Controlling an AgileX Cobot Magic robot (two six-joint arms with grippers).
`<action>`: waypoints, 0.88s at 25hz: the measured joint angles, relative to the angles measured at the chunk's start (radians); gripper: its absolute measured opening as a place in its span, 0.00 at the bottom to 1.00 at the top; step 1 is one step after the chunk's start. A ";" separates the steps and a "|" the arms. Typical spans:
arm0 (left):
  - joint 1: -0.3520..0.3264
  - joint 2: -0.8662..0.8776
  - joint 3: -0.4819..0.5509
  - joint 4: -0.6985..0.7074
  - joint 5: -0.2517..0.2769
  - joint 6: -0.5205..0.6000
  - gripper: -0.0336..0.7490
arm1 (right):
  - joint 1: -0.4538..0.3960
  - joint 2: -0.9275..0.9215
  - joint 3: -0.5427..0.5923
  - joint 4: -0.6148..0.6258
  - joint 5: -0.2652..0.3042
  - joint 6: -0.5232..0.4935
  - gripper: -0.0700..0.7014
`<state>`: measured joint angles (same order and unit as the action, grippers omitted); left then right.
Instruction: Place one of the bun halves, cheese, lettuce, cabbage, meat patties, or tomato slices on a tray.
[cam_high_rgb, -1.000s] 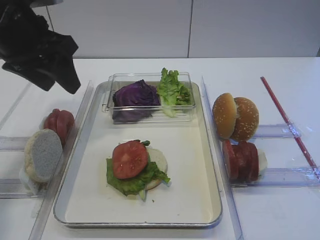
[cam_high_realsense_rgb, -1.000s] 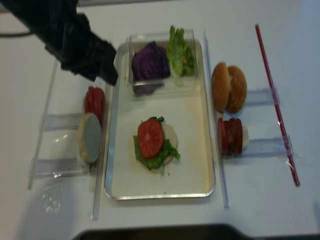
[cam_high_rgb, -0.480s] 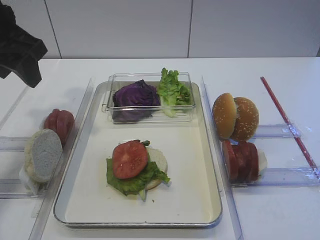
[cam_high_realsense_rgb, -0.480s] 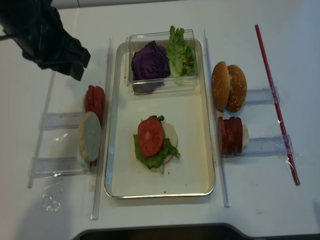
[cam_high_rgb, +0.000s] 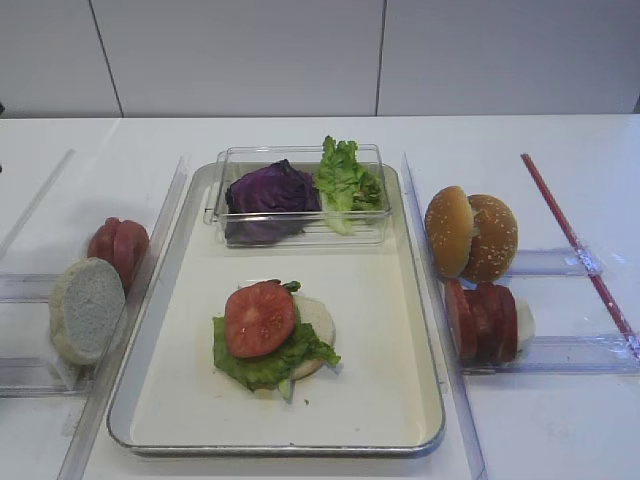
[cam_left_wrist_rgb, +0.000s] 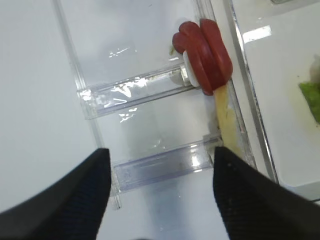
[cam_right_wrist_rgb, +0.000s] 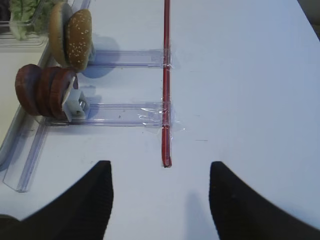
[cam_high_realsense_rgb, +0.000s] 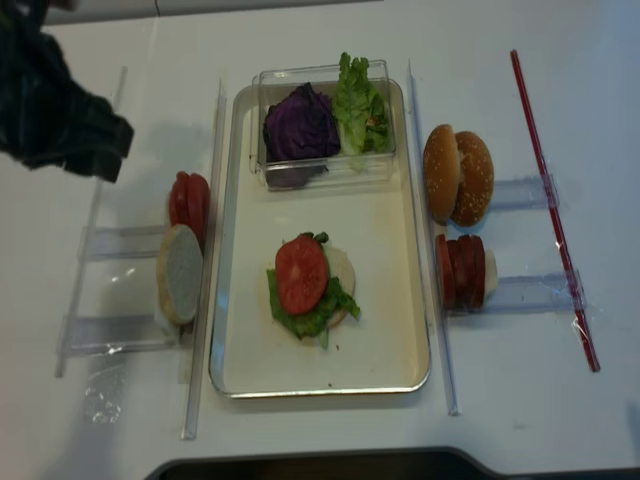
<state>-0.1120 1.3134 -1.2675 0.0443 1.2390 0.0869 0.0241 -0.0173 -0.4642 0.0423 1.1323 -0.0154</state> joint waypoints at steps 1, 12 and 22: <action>0.002 -0.025 0.016 0.000 0.000 0.000 0.62 | 0.000 0.000 0.000 0.000 0.000 0.000 0.69; 0.004 -0.380 0.184 -0.086 0.010 -0.003 0.62 | 0.000 0.000 0.000 0.000 0.000 0.000 0.69; 0.004 -0.717 0.330 -0.067 0.022 -0.004 0.62 | 0.000 0.000 0.000 0.000 0.000 0.000 0.69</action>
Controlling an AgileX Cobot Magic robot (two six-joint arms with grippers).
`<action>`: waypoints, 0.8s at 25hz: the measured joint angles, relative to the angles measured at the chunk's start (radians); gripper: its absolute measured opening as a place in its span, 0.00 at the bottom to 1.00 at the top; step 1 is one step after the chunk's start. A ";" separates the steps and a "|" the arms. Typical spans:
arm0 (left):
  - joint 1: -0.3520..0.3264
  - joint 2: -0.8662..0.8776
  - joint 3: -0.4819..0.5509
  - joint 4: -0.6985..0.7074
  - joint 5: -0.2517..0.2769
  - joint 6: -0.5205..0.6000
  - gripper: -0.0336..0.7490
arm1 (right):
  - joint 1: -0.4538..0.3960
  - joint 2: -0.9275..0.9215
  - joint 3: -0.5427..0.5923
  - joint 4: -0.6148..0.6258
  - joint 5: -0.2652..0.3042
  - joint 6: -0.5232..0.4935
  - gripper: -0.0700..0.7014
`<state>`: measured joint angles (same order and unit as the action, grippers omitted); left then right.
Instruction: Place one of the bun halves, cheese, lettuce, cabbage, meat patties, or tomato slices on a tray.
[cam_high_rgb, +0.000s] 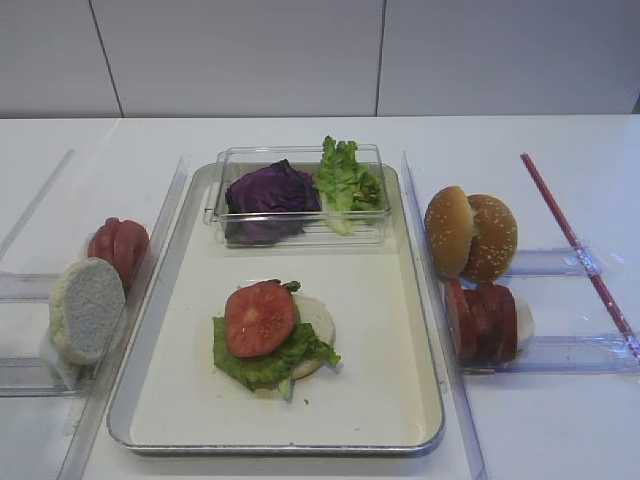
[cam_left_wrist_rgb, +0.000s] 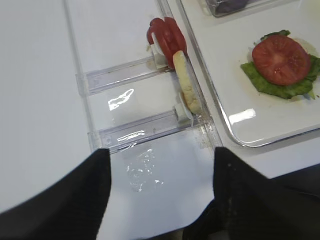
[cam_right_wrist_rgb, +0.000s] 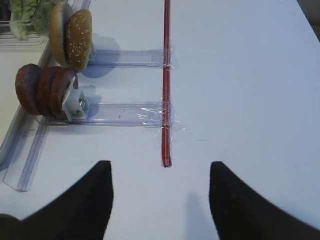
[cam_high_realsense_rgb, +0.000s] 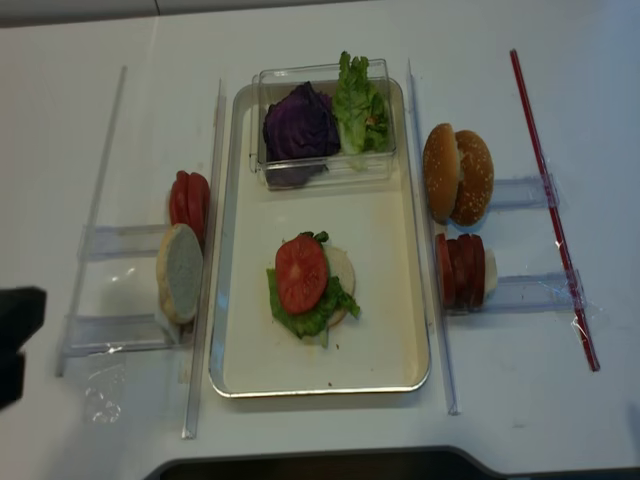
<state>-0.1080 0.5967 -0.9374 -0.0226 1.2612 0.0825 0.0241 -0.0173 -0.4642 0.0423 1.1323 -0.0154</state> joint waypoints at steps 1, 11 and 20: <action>0.000 -0.033 0.016 0.008 0.001 0.000 0.62 | 0.000 0.000 0.000 0.000 0.000 -0.003 0.69; 0.000 -0.333 0.205 0.023 0.005 -0.016 0.62 | 0.000 0.000 0.000 0.000 -0.002 -0.003 0.69; 0.000 -0.606 0.416 0.023 -0.119 -0.066 0.62 | 0.000 0.000 0.000 0.000 -0.002 -0.003 0.69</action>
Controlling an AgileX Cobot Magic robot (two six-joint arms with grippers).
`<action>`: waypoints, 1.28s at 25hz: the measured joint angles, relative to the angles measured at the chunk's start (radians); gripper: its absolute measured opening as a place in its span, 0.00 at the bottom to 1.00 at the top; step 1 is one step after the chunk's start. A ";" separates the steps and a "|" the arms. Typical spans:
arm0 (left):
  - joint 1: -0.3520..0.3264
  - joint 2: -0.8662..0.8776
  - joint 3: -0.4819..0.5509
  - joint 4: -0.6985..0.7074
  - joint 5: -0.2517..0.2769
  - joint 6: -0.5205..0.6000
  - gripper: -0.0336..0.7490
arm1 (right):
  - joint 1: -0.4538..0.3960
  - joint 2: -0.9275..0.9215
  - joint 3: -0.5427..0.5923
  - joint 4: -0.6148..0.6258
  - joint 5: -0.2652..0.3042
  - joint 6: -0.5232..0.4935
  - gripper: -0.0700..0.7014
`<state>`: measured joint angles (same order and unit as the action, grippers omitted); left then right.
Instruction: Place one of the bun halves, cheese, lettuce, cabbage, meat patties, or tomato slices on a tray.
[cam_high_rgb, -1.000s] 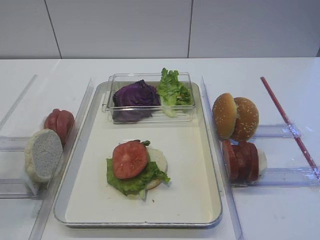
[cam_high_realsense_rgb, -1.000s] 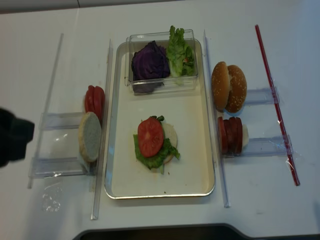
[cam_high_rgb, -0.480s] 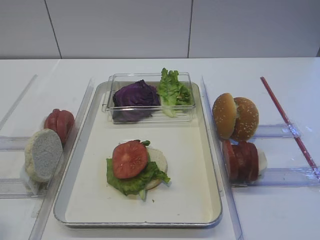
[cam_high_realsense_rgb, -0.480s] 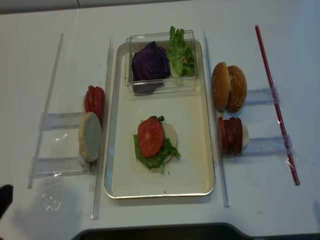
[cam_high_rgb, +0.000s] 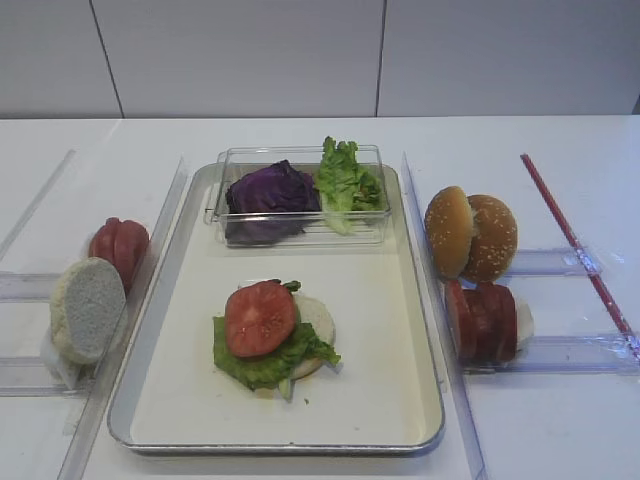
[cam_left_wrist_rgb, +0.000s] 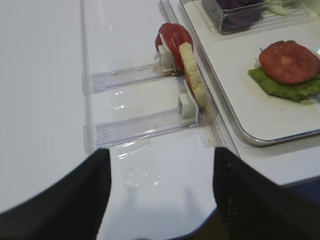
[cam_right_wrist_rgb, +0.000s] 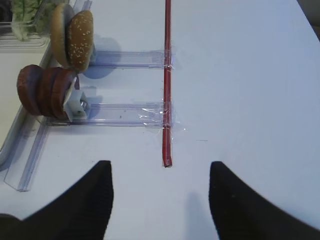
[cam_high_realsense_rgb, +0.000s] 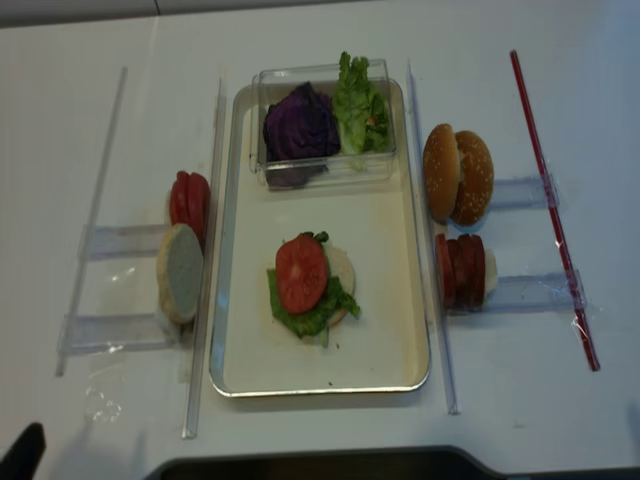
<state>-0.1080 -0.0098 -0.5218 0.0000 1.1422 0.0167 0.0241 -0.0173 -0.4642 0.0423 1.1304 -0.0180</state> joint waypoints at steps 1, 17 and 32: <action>0.000 -0.004 0.007 0.000 0.002 -0.002 0.62 | 0.000 -0.002 0.000 0.000 0.000 0.000 0.69; 0.001 -0.006 0.036 0.096 0.030 -0.165 0.62 | 0.000 -0.002 0.000 0.000 0.000 0.002 0.68; 0.001 -0.006 0.036 0.092 0.032 -0.148 0.62 | 0.000 -0.002 0.000 0.000 0.000 0.002 0.68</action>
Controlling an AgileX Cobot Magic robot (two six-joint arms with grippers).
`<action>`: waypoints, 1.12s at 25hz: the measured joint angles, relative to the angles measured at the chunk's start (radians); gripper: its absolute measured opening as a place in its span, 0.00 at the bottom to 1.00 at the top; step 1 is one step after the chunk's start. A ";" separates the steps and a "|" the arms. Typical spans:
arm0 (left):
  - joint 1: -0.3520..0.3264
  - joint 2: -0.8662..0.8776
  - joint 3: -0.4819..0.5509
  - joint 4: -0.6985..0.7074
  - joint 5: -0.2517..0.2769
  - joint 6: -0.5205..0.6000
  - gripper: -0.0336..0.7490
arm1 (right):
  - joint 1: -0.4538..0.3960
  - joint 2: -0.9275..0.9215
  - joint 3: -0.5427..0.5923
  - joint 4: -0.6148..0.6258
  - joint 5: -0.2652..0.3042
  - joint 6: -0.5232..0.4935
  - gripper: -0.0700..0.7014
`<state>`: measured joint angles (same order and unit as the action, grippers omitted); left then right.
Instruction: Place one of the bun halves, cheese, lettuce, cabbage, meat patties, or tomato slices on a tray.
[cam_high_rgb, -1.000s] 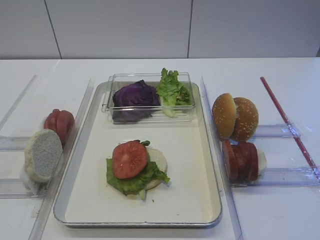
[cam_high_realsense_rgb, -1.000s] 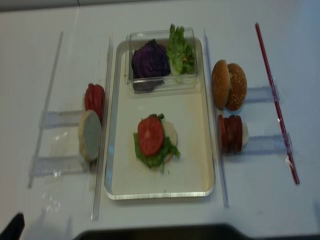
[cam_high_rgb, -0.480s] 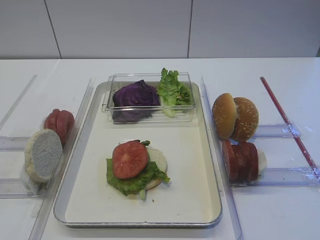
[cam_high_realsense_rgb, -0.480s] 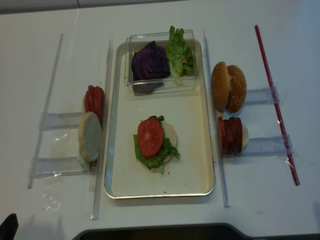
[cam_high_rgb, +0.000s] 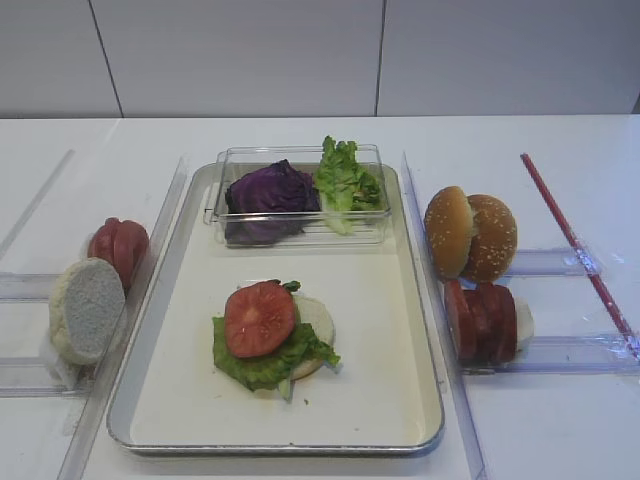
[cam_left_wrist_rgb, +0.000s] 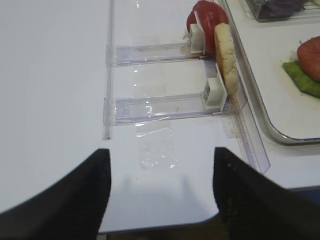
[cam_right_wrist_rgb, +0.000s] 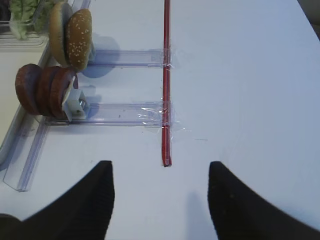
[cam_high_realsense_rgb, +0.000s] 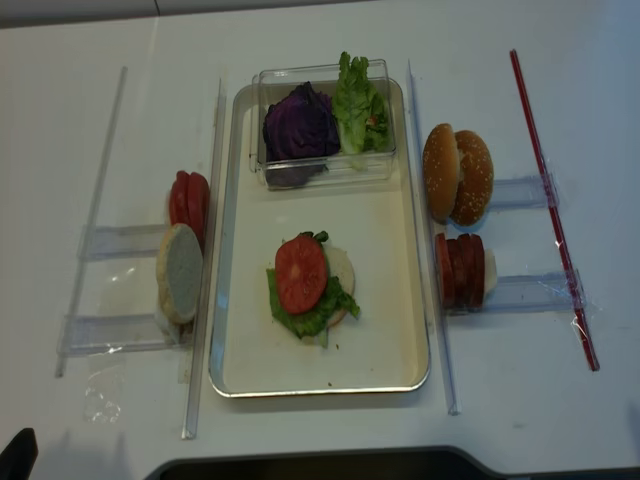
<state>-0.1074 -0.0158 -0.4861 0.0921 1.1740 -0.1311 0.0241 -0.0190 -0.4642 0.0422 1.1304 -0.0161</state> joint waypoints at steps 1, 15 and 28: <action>0.000 0.000 0.000 0.000 0.000 0.000 0.62 | 0.000 0.000 0.000 0.000 0.000 0.000 0.68; 0.000 0.000 0.000 0.000 0.000 0.000 0.62 | 0.000 0.000 0.000 0.000 0.000 0.000 0.68; 0.000 0.000 0.000 0.000 0.000 0.000 0.62 | 0.000 0.000 0.000 0.000 0.002 0.002 0.68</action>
<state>-0.1074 -0.0158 -0.4861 0.0921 1.1744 -0.1311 0.0241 -0.0190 -0.4642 0.0422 1.1324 -0.0141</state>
